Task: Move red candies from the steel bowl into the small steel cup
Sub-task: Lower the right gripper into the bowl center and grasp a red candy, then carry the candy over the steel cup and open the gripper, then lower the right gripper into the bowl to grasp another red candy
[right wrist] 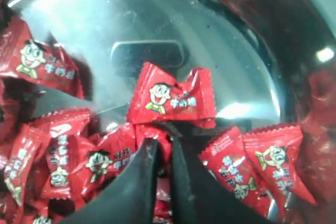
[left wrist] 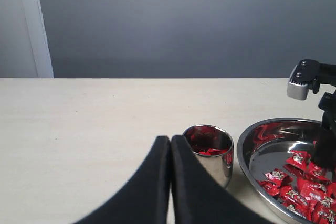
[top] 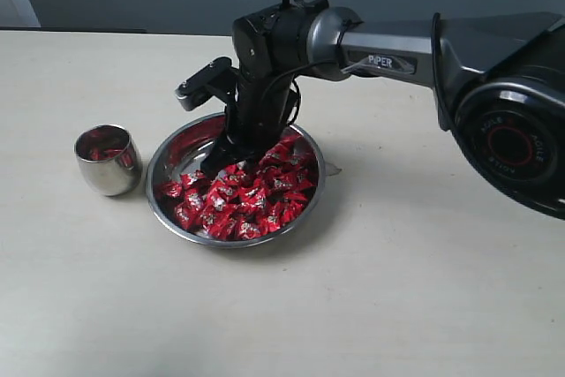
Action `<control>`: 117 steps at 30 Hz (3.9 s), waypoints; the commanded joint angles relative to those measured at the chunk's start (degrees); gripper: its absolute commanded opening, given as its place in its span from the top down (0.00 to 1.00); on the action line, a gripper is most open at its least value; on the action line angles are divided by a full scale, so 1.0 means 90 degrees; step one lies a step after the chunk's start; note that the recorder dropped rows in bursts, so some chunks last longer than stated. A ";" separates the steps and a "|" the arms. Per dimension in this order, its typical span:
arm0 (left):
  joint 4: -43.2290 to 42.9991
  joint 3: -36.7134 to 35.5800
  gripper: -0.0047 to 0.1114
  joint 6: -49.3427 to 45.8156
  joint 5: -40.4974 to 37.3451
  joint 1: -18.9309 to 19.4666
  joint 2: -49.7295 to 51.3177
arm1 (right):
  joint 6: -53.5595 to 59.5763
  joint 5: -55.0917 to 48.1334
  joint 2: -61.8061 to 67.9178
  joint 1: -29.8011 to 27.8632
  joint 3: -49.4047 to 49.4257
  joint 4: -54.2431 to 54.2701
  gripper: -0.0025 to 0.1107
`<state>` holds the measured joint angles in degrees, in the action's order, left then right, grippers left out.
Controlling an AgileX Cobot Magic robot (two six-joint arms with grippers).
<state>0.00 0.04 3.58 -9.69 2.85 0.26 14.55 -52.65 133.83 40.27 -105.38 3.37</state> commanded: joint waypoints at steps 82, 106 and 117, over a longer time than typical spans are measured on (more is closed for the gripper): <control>0.0000 -0.0005 0.96 0.0027 0.0038 -0.0033 -0.0029 | 0.0212 0.1109 -0.0037 -0.0026 -0.0006 0.0613 0.56; 0.0000 -0.0005 0.96 0.0027 0.0038 -0.0033 -0.0029 | -0.0140 0.1158 0.0195 -0.0026 -0.0006 0.0116 0.56; 0.0000 -0.0005 0.96 0.0027 0.0038 -0.0033 -0.0029 | -0.0216 0.1285 0.0195 -0.0026 -0.0006 0.0130 0.97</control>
<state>0.00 0.04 3.58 -9.69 2.85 0.26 12.88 -41.41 135.74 40.32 -105.38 4.88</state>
